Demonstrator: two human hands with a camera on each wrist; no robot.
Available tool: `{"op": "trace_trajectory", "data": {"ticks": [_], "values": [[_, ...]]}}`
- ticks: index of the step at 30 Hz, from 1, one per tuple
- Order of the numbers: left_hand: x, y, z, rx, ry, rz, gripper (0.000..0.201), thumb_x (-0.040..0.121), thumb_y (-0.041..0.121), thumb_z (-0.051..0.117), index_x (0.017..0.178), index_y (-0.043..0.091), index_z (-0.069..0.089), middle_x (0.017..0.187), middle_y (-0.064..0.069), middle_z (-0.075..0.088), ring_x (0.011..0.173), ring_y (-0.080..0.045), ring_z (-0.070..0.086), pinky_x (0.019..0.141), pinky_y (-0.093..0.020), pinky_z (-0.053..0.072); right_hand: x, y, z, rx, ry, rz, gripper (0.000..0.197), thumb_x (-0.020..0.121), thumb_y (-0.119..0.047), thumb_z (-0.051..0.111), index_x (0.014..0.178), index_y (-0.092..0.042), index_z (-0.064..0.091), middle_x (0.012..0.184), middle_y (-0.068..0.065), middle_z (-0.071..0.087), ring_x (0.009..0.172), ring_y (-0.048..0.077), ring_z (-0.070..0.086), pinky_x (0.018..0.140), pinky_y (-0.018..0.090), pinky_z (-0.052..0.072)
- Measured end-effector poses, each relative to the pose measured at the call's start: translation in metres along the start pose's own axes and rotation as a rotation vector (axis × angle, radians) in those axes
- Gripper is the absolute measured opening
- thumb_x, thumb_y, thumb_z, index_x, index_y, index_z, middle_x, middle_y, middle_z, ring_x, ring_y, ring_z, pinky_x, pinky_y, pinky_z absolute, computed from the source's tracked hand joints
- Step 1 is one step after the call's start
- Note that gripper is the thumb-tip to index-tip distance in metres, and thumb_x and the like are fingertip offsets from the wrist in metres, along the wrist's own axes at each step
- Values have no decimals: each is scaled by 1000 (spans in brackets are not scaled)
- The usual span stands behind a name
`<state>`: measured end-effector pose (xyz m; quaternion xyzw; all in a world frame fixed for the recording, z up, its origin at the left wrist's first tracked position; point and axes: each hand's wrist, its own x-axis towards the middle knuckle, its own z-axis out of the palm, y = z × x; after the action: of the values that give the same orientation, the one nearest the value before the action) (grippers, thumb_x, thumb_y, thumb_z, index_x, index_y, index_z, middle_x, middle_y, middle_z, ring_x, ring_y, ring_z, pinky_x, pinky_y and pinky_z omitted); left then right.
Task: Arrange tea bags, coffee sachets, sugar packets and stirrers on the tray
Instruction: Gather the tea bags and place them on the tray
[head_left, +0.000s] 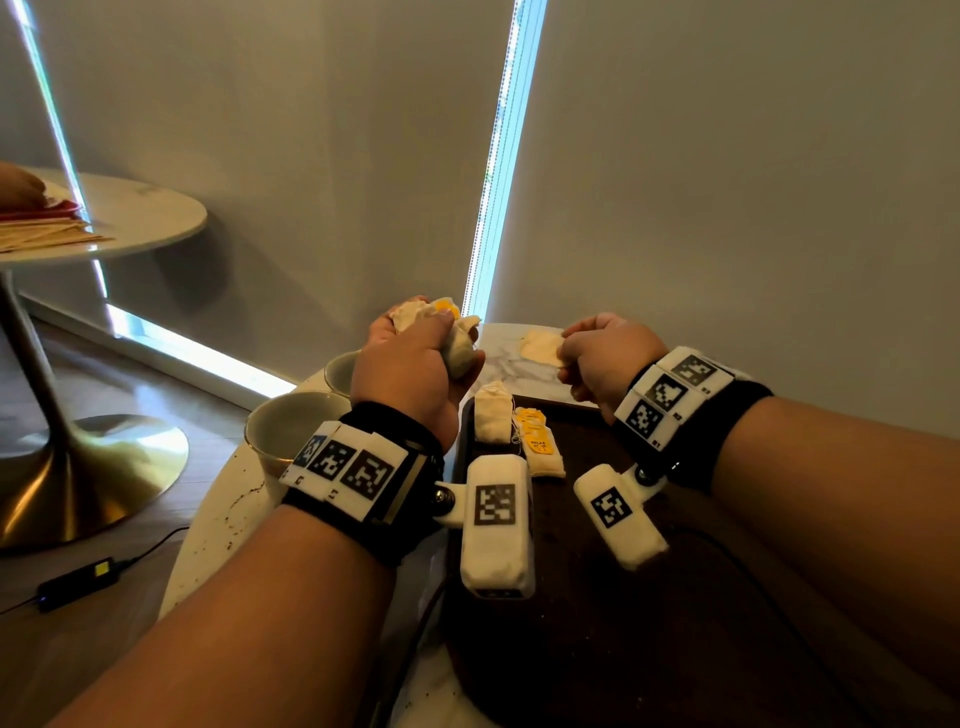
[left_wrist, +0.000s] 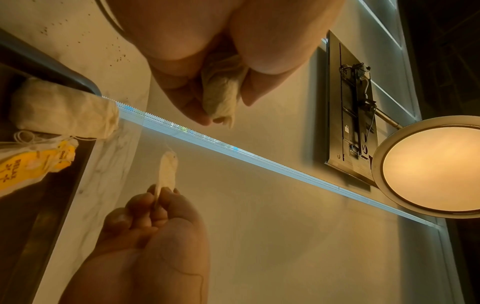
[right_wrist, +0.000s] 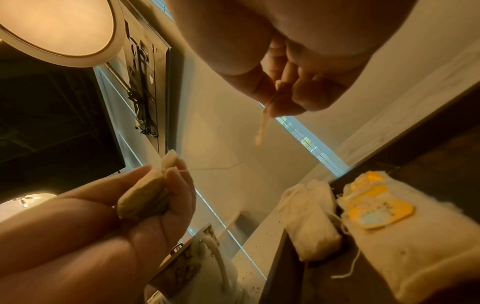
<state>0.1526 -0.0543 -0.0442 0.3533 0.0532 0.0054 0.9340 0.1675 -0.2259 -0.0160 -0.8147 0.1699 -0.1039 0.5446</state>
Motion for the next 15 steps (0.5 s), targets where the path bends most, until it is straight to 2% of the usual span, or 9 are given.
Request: {"op": "trace_trajectory", "data": {"ticks": [2,7,11,13,15], "values": [[0,0,0,-9,1,-2,20,98,8,62,112,22,59,107,-12,65,87,-24,70,67,-34,61,0,-3,0,64,16,14,21,91,7,55,105,-9,56,77,11,60,41,13,59,36,24,44],[0,-1,1,-19,12,-5,25,97,9,63,118,21,58,109,-11,65,89,-23,71,68,-34,61,0,-12,-8,150,125,-19,30,91,13,45,112,-7,51,91,15,60,55,17,64,44,27,53],[1,1,0,-26,20,0,23,97,10,64,115,23,59,113,-12,65,92,-24,71,65,-33,60,0,-14,-12,219,124,-33,35,90,17,42,114,-6,51,97,19,60,55,19,66,45,27,56],[1,0,0,-28,22,3,25,97,10,64,117,23,58,115,-12,65,93,-24,71,66,-33,59,-1,-14,-13,223,98,-40,31,91,17,41,108,-4,54,94,20,60,51,18,65,42,26,55],[1,0,1,-32,13,6,23,97,10,63,115,22,58,114,-12,64,92,-25,71,66,-33,59,0,-13,-15,223,10,-18,24,92,17,42,93,-1,58,85,20,61,45,18,66,39,26,53]]}}
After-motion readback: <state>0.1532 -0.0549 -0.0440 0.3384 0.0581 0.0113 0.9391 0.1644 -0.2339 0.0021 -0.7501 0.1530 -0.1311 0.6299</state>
